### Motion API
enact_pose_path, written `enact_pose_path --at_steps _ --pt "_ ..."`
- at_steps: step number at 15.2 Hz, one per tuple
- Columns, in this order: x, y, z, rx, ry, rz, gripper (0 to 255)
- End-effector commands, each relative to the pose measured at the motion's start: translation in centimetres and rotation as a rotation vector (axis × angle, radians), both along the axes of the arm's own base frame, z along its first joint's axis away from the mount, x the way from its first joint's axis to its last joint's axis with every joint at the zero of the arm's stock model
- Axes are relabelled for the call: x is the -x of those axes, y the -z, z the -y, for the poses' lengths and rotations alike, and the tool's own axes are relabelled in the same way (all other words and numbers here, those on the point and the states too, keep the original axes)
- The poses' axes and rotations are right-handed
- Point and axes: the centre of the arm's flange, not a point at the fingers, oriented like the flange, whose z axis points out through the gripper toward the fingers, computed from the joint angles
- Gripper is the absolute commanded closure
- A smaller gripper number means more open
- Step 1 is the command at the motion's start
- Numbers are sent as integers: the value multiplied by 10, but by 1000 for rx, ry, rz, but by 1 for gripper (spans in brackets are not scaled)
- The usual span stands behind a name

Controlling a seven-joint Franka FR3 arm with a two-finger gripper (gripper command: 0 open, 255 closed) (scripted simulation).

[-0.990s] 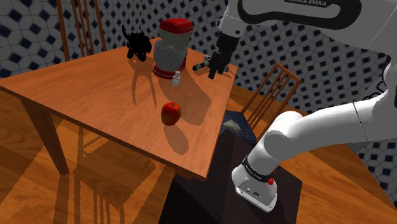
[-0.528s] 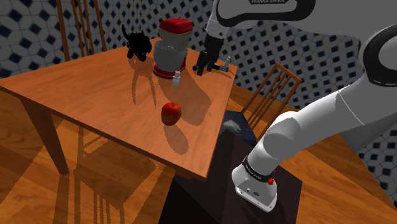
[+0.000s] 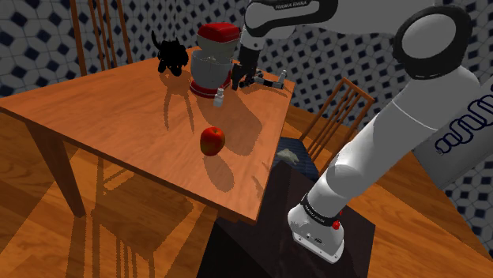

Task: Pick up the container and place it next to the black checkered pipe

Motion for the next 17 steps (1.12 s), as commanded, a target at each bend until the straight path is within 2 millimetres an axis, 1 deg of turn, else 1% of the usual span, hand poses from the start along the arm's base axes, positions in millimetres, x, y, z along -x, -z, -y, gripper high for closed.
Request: enact_pose_path --at_steps 1,14,17 --pt "-21 10 13 1 0 0 0" --pt "-162 70 84 4 3 1 0" --pt "-162 86 84 4 3 1 0"
